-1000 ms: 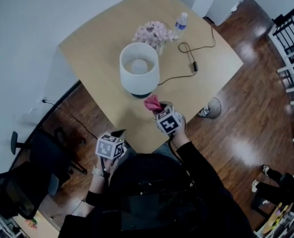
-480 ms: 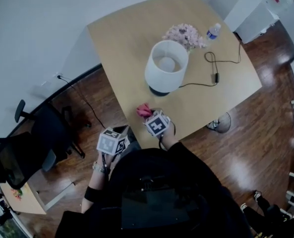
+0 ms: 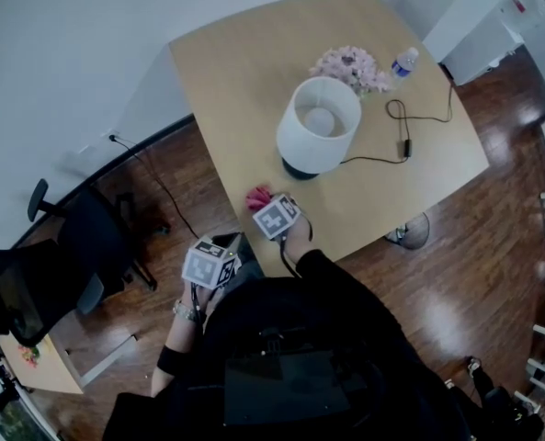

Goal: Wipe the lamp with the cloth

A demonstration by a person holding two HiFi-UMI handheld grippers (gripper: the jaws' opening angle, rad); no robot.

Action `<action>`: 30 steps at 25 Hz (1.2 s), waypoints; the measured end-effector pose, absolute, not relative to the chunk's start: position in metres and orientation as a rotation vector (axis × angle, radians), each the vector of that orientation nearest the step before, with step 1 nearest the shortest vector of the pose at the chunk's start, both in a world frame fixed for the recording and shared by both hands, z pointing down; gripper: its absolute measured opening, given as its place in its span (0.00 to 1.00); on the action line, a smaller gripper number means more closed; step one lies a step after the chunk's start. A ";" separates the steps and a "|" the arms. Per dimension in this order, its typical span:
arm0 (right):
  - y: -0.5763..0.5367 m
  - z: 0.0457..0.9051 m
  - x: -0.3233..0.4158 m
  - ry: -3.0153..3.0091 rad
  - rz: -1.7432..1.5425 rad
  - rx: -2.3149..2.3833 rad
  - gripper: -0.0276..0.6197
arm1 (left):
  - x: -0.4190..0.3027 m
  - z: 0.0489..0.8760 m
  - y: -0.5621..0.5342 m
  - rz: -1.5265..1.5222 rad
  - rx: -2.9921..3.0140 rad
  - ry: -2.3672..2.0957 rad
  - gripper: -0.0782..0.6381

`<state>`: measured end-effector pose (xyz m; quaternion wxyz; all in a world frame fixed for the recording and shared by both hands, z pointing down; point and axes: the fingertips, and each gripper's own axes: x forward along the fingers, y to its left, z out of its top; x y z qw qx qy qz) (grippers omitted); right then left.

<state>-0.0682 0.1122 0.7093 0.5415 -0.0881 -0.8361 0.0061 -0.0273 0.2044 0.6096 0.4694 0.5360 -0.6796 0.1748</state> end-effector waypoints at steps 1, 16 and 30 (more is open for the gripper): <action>0.112 0.708 -0.069 -1.994 0.016 -0.210 0.38 | -0.027 0.610 0.204 0.428 1.312 -1.665 0.11; 0.036 0.590 -0.003 -2.269 0.300 -0.002 0.47 | -0.034 0.576 0.148 0.504 1.530 -1.662 0.11; -0.010 0.575 0.081 -2.291 0.601 0.373 0.40 | -0.021 0.566 0.106 0.565 1.699 -1.587 0.11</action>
